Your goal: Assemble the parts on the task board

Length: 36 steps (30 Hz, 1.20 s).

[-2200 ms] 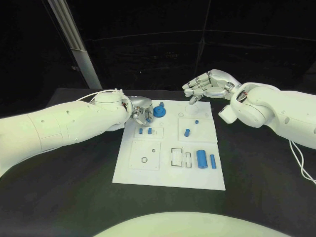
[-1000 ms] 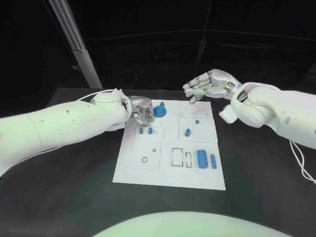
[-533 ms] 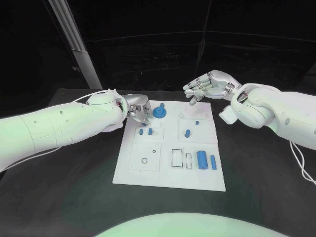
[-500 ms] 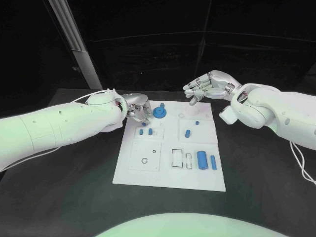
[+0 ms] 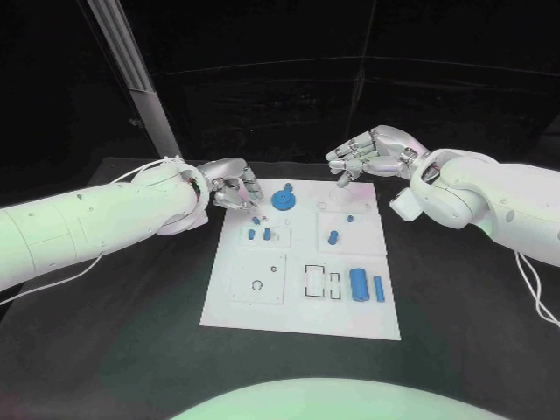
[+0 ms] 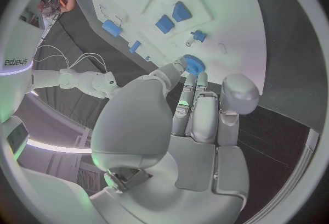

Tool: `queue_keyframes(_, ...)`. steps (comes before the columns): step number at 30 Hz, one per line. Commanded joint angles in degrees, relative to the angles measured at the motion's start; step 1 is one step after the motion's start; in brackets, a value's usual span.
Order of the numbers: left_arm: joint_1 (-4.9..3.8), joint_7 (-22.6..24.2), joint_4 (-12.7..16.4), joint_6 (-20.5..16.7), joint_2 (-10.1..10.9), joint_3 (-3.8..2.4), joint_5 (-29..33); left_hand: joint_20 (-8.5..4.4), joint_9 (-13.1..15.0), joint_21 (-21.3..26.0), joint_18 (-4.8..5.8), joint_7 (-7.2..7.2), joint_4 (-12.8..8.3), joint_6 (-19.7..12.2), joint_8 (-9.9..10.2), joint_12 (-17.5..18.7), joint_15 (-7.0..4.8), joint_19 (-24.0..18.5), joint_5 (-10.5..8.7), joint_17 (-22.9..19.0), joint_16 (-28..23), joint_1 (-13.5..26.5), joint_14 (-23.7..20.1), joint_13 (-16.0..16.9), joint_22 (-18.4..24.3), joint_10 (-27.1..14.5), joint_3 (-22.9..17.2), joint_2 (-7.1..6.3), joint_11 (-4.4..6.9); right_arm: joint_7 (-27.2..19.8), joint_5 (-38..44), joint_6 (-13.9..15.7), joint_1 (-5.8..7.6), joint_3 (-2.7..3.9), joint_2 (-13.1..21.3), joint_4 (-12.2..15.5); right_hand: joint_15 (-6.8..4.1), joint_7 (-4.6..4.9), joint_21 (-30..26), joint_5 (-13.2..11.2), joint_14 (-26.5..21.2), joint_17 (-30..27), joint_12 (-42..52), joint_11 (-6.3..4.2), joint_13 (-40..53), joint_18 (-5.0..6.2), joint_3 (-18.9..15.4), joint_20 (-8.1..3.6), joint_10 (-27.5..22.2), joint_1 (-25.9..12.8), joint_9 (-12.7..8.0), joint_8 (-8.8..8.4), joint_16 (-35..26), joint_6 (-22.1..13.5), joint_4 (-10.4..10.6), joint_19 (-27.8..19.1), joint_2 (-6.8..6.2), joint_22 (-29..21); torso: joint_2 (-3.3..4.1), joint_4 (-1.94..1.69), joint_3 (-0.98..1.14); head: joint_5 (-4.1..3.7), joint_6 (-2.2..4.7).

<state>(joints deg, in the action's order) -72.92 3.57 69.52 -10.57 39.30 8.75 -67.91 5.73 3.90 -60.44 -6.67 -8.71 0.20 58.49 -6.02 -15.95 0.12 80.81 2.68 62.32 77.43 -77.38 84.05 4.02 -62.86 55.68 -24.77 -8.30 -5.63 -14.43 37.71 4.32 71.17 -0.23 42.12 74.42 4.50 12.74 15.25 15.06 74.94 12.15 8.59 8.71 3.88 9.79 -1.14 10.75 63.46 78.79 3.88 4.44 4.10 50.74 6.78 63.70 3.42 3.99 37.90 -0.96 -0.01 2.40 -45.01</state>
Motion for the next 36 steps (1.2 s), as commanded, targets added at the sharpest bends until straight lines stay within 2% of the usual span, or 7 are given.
queue_keyframes(1, -0.12, 0.9, -0.3, 1.7, -0.1, -0.04, 1.8, 0.12, 0.2, -0.2, 0.09, 0.45, -0.9, 1.1, -0.2, -0.3, 0.12, -0.2, 0.1, 0.2, 0.0, -1.9, 0.4, 0.1, -0.3, 0.5, -1.1, 0.83, 0.26, -0.5, -0.1, -0.4, 0.09, 0.03, 0.0, 0.0, 0.41, 0.18, -0.3, 0.3, -0.1, -0.1, 0.4, -0.03, 0.0, 0.72, 0.0, 0.19, -0.4, -0.4, 0.0, 0.35, -0.2, -0.3, 0.2, 0.2, 0.23, -0.1, 0.04, 0.03, 0.02, 0.14, 0.03)
queue_keyframes(7, -0.07, 1.7, -1.3, 3.1, -1.1, 0.01, -4.0, 0.03, 0.3, -0.3, 0.12, 0.77, -1.6, 2.0, -0.6, -0.6, 0.03, -0.2, 0.09, 0.2, 0.0, -2.8, 0.4, 0.1, -0.4, 1.1, -1.7, 0.72, 0.37, -0.5, -0.1, -0.4, 0.08, 0.03, -0.1, -0.1, 0.41, 0.18, -0.3, 0.3, -0.1, -0.1, 0.4, -0.03, 0.0, 0.72, 0.0, 0.19, -0.4, -0.4, 0.0, 0.35, -0.2, -0.3, 0.2, 0.2, 0.23, -0.1, 0.07, 0.15, 0.01, 0.3, 0.03)
queue_keyframes(18, 0.21, 3.8, -2.9, 4.5, -3.1, 0.11, -15.6, 0.07, 0.5, 1.9, -0.28, 1.59, -1.9, 3.3, -1.1, -0.5, 0.14, -1.0, 0.08, -2.0, -1.0, -2.1, -0.5, 0.0, 1.4, 0.6, -0.6, -0.81, 0.28, -0.5, -0.1, -0.5, 0.08, 0.03, -0.2, -0.1, 0.41, 0.18, -0.4, 0.3, -0.1, -0.1, 0.4, -0.03, 0.0, 0.72, 0.1, 0.19, -0.5, -0.4, 0.0, 0.36, -0.2, -0.3, 0.2, 0.2, 0.23, -0.1, 0.05, 0.09, 0.07, 0.41, 0.02)
queue_keyframes(24, 0.27, 3.6, -3.3, 6.3, -3.5, 0.15, -18.6, 0.13, 0.4, 2.6, -0.38, 1.86, -2.1, 3.5, -1.1, -0.5, 0.23, -1.3, 0.07, -2.7, -1.3, -2.2, -0.9, 0.0, 1.9, 0.2, -0.2, -1.16, 0.16, -0.5, -0.1, -0.5, 0.08, 0.03, -0.2, -0.2, 0.41, 0.18, -0.4, 0.3, -0.1, -0.1, 0.4, -0.03, 0.0, 0.72, 0.1, 0.19, -0.5, -0.4, 0.0, 0.36, -0.2, -0.3, 0.2, 0.2, 0.23, -0.1, 0.06, 0.14, 0.03, 0.4, -0.08)
queue_keyframes(36, 0.33, 3.5, -3.2, 8.0, -3.6, 0.16, -19.5, 0.17, 0.4, 2.5, -0.35, 1.85, -2.0, 3.7, -1.1, -0.7, 0.24, -1.4, 0.07, -2.8, -1.4, -1.9, -1.0, 0.1, 1.8, 0.3, 0.4, -1.29, 0.22, -0.5, -0.1, -0.5, 0.03, 0.03, -0.3, -0.3, 0.41, 0.18, -0.4, 0.3, -0.1, -0.1, 0.4, -0.03, 0.0, 0.72, 0.1, 0.19, -0.5, -0.4, 0.0, 0.36, -0.2, -0.3, 0.2, 0.2, 0.23, -0.1, 0.03, 0.09, 0.01, 0.36, -0.13)
